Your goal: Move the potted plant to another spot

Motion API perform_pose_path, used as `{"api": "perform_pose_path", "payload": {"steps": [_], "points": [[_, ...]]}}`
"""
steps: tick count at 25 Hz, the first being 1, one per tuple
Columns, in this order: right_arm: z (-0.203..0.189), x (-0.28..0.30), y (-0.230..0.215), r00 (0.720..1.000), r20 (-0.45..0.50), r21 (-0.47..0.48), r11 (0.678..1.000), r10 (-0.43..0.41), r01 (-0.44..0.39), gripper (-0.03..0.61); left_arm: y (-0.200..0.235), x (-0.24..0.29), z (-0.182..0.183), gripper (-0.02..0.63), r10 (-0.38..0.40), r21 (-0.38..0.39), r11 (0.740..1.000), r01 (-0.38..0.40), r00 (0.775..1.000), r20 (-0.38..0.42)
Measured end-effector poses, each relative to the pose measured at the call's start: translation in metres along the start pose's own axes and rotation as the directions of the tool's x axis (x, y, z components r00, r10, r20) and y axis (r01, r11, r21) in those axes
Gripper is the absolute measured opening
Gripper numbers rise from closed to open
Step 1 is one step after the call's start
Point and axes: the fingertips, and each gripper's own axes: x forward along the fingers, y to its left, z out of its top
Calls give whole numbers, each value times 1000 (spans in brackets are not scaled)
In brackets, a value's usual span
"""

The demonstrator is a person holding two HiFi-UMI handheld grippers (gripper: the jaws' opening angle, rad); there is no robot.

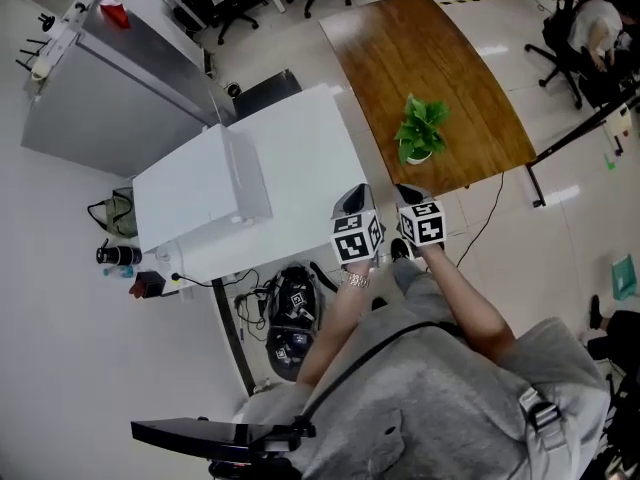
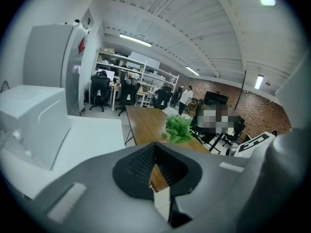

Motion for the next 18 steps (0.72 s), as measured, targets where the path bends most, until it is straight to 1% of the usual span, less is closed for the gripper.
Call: {"api": "perform_pose_path", "payload": {"steps": [2, 6, 8, 11, 14, 18], "points": [[-10, -17, 28, 1000, 0, 11, 1000, 8, -8, 0, 4, -24, -19, 15, -6, -15, 1000, 6, 1000, -1], [-31, -57, 80, 1000, 7, 17, 1000, 14, -14, 0, 16, -76, -70, 15, 10, -73, 997, -13, 999, -43], [-36, -74, 102, 1000, 11, 4, 1000, 21, -21, 0, 16, -94, -82, 15, 2, -81, 997, -6, 999, -47], [-29, -90, 128, 999, 17, -45, 998, 40, -39, 0, 15, -114, -79, 15, -4, -63, 998, 3, 1000, -21], [-18, -92, 149, 997, 9, -101, 992, 73, -72, 0, 23, -125, -71, 15, 15, -56, 998, -15, 1000, 4], [-9, -96, 167, 996, 13, -121, 988, 93, -91, 0, 30, -135, -66, 15, 32, -45, 998, -32, 999, 9]]}}
